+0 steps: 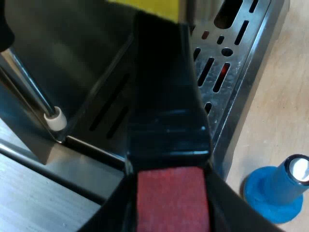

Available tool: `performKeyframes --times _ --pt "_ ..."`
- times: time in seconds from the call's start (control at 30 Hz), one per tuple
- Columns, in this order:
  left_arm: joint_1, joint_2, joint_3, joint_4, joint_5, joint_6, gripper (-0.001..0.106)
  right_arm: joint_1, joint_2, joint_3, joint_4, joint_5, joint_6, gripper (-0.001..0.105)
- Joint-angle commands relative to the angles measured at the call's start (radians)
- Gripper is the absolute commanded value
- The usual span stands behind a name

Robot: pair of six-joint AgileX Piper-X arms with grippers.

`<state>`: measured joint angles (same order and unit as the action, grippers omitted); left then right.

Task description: Put the handle in the coffee machine

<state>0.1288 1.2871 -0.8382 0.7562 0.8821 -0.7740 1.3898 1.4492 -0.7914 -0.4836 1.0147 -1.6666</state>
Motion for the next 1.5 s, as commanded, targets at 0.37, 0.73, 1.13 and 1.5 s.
performKeyframes --times 0.37,0.73,1.13,1.5 --pt "-0.001 -0.009 -0.016 -0.012 0.075 -0.012 0.000 -0.001 -0.005 0.001 -0.006 -0.006 -0.013 0.093" --pt "-0.001 -0.009 -0.056 0.018 0.083 -0.005 0.000 -0.001 -0.005 0.001 -0.006 -0.006 -0.013 0.093" --pt "0.003 -0.009 -0.056 0.080 0.106 0.091 0.000 -0.001 -0.005 0.001 -0.006 -0.006 -0.013 0.093" --pt "0.042 -0.009 -0.056 0.054 0.180 0.091 0.000 -0.001 -0.005 0.001 -0.006 -0.006 -0.013 0.093"
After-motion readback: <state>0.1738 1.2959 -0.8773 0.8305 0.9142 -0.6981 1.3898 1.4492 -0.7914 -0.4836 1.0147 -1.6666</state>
